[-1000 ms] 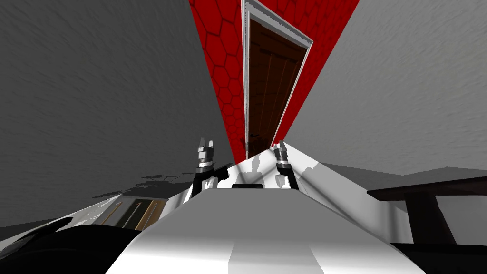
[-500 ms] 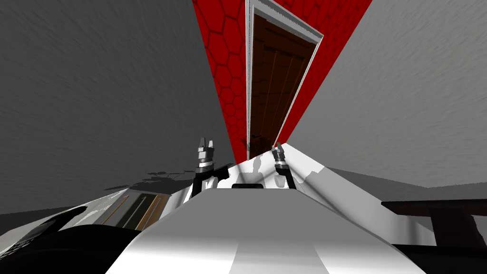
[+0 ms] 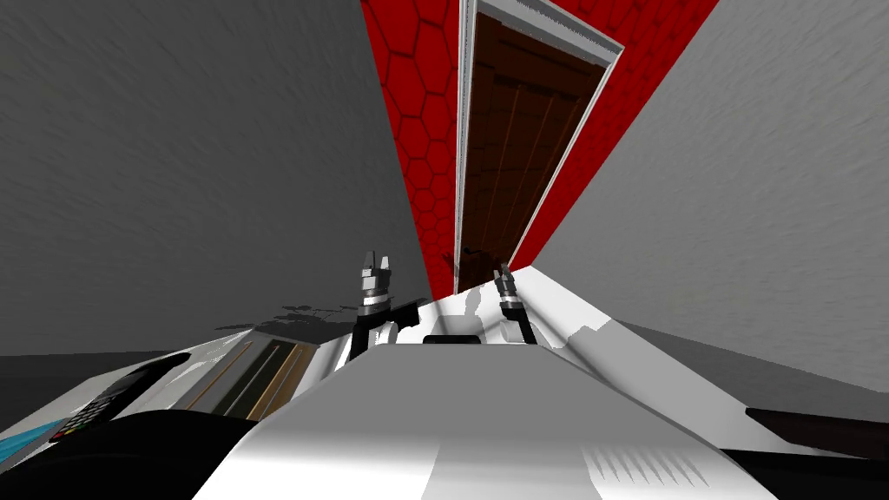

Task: Pull the door open

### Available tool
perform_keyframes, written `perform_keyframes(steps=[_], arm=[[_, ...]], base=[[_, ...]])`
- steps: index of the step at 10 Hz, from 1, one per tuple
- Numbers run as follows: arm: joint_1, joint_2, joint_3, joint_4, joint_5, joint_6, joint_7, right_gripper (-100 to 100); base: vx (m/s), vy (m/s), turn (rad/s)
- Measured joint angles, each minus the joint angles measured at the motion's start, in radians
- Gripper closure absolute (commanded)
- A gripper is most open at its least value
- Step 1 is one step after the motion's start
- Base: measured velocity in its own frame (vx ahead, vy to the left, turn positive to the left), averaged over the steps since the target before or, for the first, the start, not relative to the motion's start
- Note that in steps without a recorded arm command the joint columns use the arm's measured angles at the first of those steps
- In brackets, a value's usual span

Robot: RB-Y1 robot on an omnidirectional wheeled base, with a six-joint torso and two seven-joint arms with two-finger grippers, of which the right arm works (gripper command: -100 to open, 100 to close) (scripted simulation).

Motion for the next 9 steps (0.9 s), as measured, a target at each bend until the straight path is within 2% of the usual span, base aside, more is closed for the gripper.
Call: perform_keyframes(steps=[5,6,9], arm=[[-0.032,-0.022,0.007,0.116,-0.014,-0.023,-0.020,-100],[-0.041,-0.027,0.009,0.145,-0.018,-0.029,-0.024,-100],[-0.069,-0.044,0.014,0.216,-0.029,-0.041,-0.038,-100]], base=[[0.036,-0.034,0.105],[0.049,-0.054,0.246],[0.044,-0.045,0.077]])
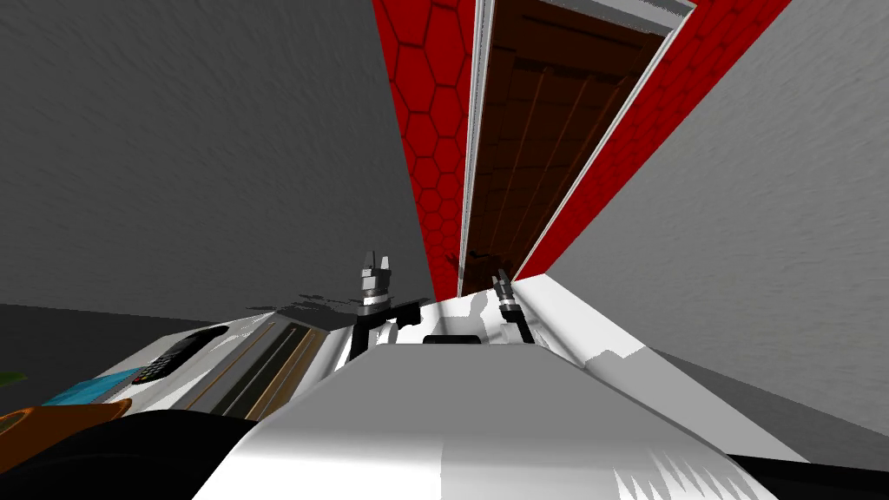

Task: Pull the door open

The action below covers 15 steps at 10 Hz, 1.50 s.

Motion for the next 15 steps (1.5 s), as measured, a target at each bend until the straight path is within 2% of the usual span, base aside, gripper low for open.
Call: perform_keyframes(steps=[5,7,9,11,15], arm=[[-0.045,-0.015,0.010,0.154,-0.014,-0.039,-0.016,-100],[-0.062,-0.032,0.015,0.206,-0.024,-0.048,-0.029,-100],[-0.079,-0.038,0.018,0.260,-0.029,-0.058,-0.036,-100],[-0.106,-0.054,0.022,0.338,-0.038,-0.084,-0.052,-100],[-0.143,-0.072,0.030,0.463,-0.053,-0.105,-0.068,-100]], base=[[0.045,-0.051,0.138],[0.055,-0.078,0.145],[0.038,-0.038,0.126],[0.052,-0.071,0.188],[0.052,-0.069,0.139]])
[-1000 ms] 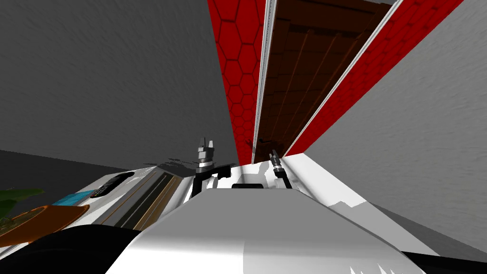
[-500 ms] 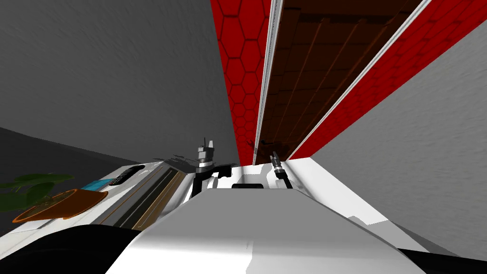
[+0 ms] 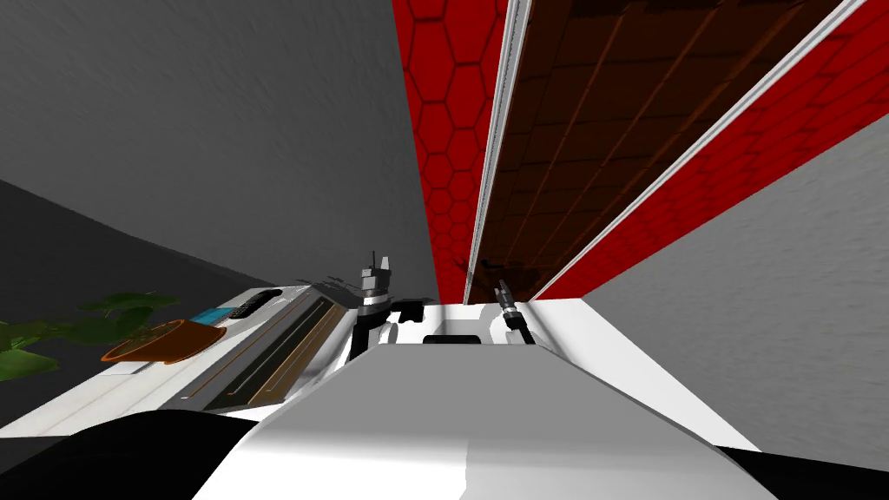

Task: Pull the door open

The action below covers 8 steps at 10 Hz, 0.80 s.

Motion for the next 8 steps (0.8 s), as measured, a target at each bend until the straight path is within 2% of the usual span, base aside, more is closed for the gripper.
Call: perform_keyframes(steps=[3,6,8], arm=[[-0.026,-0.013,0.005,0.075,-0.009,-0.015,-0.013,-100],[-0.043,-0.022,0.008,0.133,-0.016,-0.029,-0.022,-100],[-0.050,-0.023,0.001,0.143,-0.017,-0.030,-0.022,-100]], base=[[0.032,-0.053,0.107],[0.022,-0.038,0.059],[0.019,-0.003,0.118]])
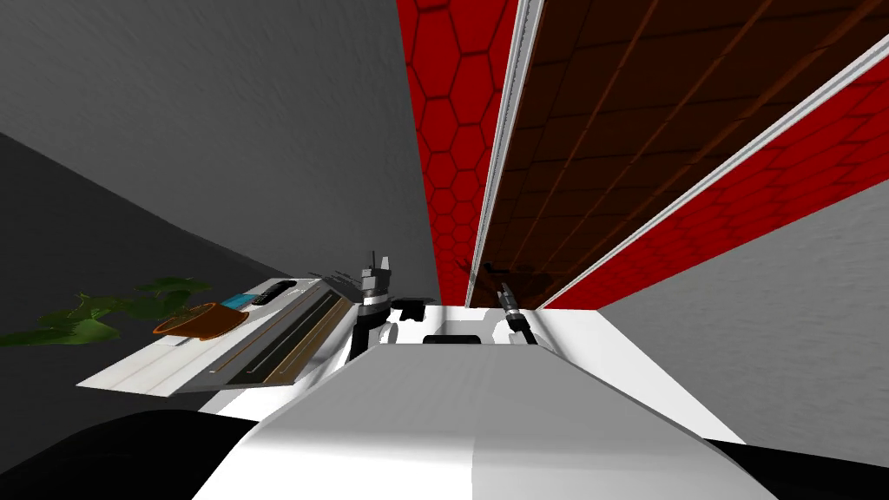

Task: Pull the door open

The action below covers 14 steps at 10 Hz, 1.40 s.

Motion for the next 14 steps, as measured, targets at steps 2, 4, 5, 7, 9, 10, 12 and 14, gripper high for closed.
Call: perform_keyframes(steps=[2,4,5,7,9,10,12,14], arm=[[-0.022,0.000,-0.016,0.037,-0.002,-0.010,0.000,-100],[-0.046,0.001,-0.031,0.084,-0.004,-0.027,-0.001,-100],[-0.054,0.002,-0.038,0.099,-0.005,-0.034,-0.001,-100],[-0.086,0.003,-0.056,0.153,-0.008,-0.049,-0.002,-100],[-0.110,0.004,-0.078,0.200,-0.011,-0.066,-0.001,-100],[-0.119,0.004,-0.089,0.215,-0.012,-0.069,-0.001,-100],[-0.143,0.003,-0.104,0.255,-0.014,-0.080,-0.003,-100],[-0.144,0.003,-0.104,0.255,-0.014,-0.080,-0.003,100]], base=[[0.034,-0.003,0.131],[0.039,-0.006,0.078],[0.043,-0.008,0.098],[0.089,-0.036,0.142],[0.122,-0.047,0.101],[0.133,-0.055,0.049],[0.113,-0.021,0.036],[-0.018,0.002,-0.008]])
